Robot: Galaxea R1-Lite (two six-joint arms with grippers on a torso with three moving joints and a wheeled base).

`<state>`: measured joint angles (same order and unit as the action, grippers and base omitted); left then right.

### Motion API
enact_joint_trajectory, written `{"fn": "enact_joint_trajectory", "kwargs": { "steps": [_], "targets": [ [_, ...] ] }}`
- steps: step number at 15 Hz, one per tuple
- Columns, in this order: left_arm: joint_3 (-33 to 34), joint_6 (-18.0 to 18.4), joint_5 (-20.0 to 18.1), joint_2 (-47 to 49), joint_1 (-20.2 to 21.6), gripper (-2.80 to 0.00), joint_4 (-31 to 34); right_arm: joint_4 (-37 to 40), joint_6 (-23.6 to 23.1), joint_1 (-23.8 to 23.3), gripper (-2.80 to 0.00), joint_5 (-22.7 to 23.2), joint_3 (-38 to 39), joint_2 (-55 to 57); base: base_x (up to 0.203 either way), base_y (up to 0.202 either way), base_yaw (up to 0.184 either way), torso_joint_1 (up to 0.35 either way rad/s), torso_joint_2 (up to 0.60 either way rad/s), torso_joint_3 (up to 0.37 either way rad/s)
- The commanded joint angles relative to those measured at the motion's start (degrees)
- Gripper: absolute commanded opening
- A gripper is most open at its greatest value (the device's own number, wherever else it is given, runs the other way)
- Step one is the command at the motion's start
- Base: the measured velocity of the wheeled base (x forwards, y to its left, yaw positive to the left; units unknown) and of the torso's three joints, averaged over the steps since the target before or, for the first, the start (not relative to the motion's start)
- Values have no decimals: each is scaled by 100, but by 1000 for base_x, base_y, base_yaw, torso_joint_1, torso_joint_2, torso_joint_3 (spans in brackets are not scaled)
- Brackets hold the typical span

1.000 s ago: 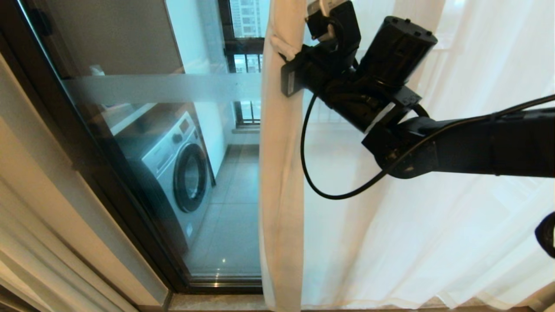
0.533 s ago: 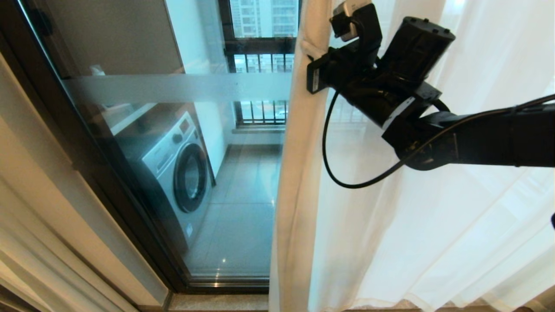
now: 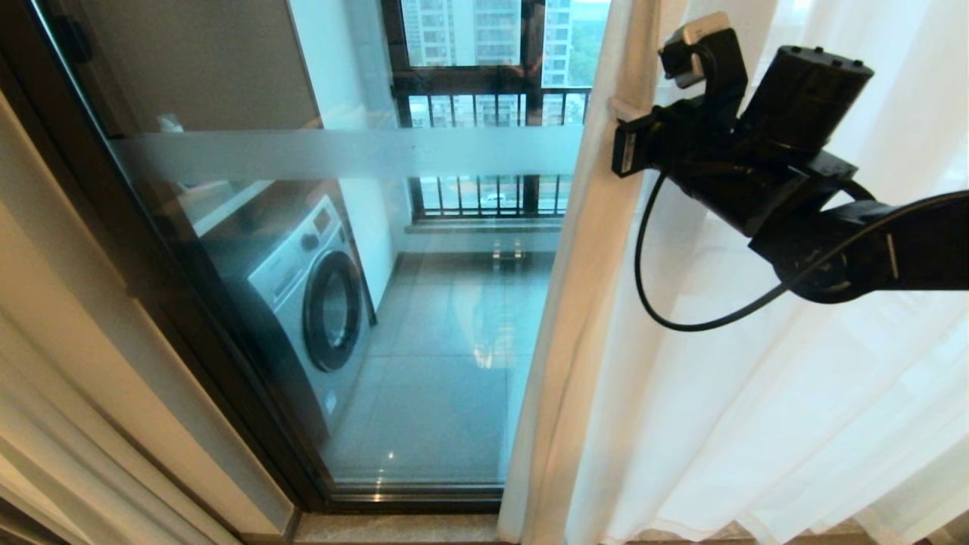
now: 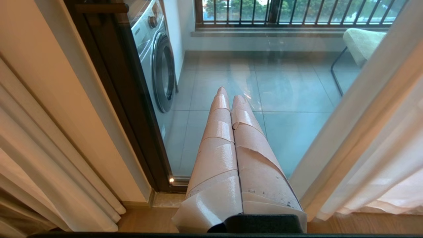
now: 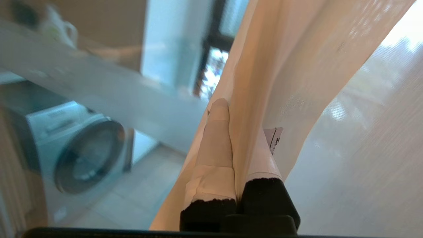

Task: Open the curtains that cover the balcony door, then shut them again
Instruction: Close the inner curtains on both sides

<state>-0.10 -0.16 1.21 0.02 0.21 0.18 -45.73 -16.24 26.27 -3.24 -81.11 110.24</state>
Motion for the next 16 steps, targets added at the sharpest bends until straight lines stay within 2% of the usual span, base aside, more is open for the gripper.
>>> {"fn": "enact_joint_trajectory", "kwargs": {
  "steps": [1,9,12,16],
  "targets": [
    [1,-2,2,-2,6,-280,-1,-21,197,-183,0,-132,359,-267,0,0,0,0,0,0],
    [1,-2,2,-2,6,-280,-1,-10,235,-381,0,-133,1127,-1191,0,0,0,0,0,0],
    [1,-2,2,-2,6,-280,-1,251,224,-386,0,-138,1778,-2050,0,0,0,0,0,0],
    [1,-2,2,-2,6,-280,-1,972,242,-431,0,-122,2841,-3515,0,0,0,0,0,0]
  ]
}}
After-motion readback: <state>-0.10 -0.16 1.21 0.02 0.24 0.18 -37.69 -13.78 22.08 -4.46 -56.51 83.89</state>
